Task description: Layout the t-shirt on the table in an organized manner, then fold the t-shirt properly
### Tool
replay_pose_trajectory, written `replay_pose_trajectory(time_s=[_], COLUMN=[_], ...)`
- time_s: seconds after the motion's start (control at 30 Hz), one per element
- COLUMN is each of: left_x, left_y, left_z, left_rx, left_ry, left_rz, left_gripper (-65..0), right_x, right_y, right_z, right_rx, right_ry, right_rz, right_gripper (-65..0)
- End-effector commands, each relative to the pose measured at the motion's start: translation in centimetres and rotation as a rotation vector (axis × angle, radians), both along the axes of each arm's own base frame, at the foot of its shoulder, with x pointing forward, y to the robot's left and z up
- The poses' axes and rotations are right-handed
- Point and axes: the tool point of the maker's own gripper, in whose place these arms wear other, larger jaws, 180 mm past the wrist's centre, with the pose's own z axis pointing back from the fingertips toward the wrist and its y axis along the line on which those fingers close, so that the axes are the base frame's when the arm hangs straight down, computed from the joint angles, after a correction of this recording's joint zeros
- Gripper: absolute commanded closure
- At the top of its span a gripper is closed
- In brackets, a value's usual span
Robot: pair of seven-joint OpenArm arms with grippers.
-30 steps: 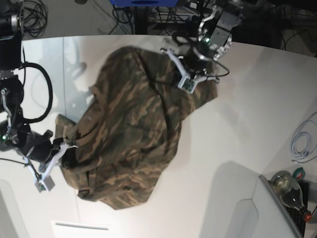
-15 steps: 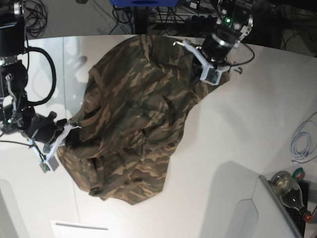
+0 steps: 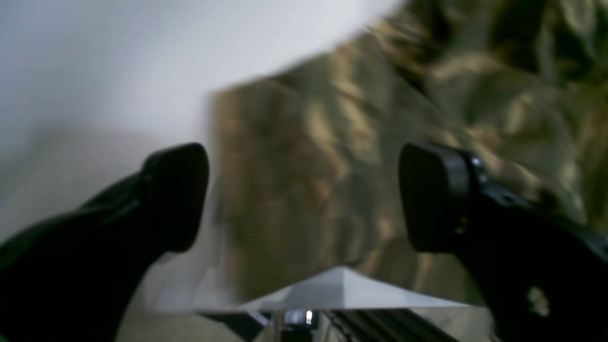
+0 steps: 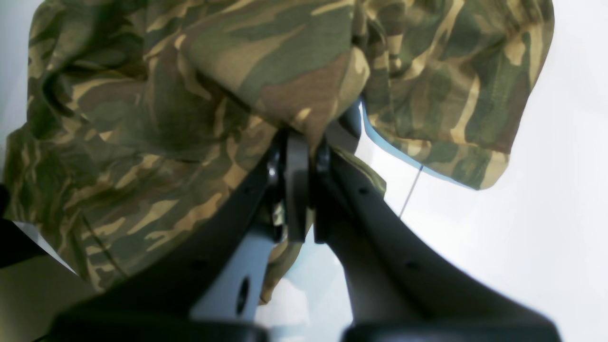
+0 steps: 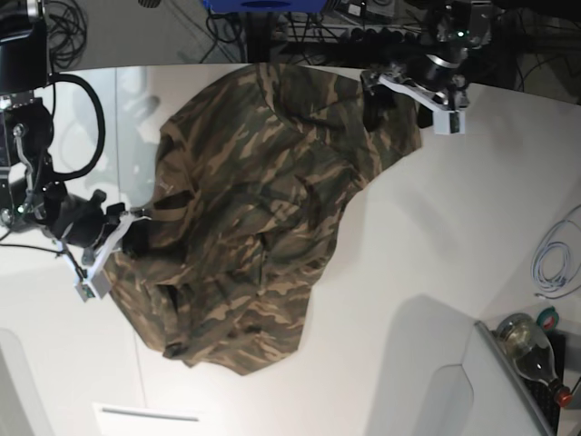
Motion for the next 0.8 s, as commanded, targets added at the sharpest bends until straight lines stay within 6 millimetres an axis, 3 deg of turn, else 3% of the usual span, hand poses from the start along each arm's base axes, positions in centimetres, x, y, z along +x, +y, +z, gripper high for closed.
replay_pose_trajectory(time_s=[0.0,0.17,0.27,0.37,0.4,0.53,0.67,0.77], left_x=[-0.1,-0.7,-0.9,-0.7,-0.4,1.6,4.5,6.3], left_y=[-0.3,-2.3,-2.2,-2.2,-2.3,-3.0,0.3,1.9], left_z=[-0.4,-2.7,-2.8,-2.6,-2.2,1.7,9.3,14.4], left_rx=[-0.008,-0.037,-0.039,-0.036,-0.038,-0.04,0.042,0.101], left_ry=[0.006,0.068,0.073,0.066,0.056,-0.039,-0.18,-0.271], left_rz=[-0.009,-0.049,-0.045,-0.049,-0.053,-0.09,-0.074,-0.067], left_gripper=[-53.3,-39.2,-24.5,0.0,0.0,0.0,0.0,0.0], right_x=[1.3,1.2,0.8,0.6,0.6,0.4,-0.6,-2.2], right_y=[-0.2,-0.3,-0.4,-0.5,-0.4,-0.3,-0.1,2.0], right_z=[1.6,1.5,1.2,1.0,1.0,0.8,-0.2,-1.8], right_rx=[0.009,0.009,0.007,0.006,0.008,0.005,0.008,0.013], right_ry=[-0.059,-0.056,-0.047,-0.042,-0.041,-0.033,-0.003,0.049], right_rz=[0.002,-0.001,-0.002,-0.003,-0.003,0.003,0.002,0.058], right_gripper=[-0.2,-0.2,-0.2,-0.2,-0.2,-0.2,-0.2,-0.2])
